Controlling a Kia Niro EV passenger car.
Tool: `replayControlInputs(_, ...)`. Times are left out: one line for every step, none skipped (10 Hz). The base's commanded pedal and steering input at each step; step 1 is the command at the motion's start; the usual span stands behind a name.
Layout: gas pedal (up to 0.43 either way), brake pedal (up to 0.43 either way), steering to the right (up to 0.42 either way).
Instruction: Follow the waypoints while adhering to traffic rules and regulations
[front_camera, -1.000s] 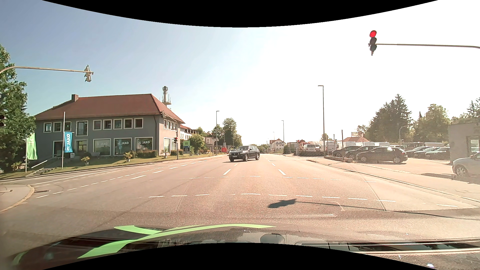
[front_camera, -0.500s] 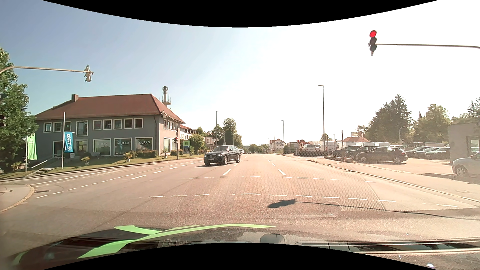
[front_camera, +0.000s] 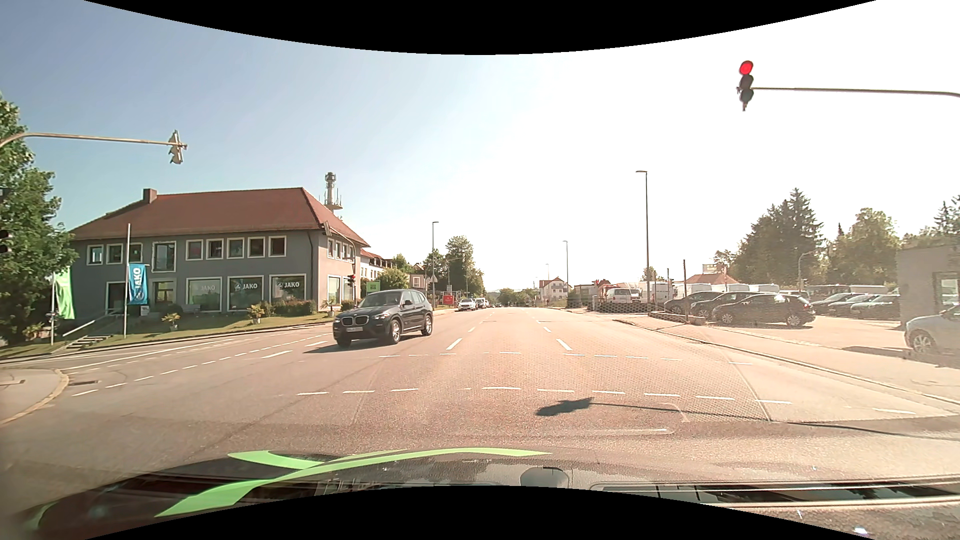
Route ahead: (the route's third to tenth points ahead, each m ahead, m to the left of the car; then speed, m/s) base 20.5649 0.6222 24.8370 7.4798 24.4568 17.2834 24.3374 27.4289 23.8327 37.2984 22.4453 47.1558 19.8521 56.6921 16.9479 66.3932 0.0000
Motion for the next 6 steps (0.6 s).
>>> replayControlInputs(0.000,0.274,-0.011)
replayControlInputs(0.000,0.280,-0.011)
replayControlInputs(0.000,0.280,-0.011)
replayControlInputs(0.000,0.274,-0.011)
replayControlInputs(0.000,0.274,-0.011)
replayControlInputs(0.000,0.280,-0.011)
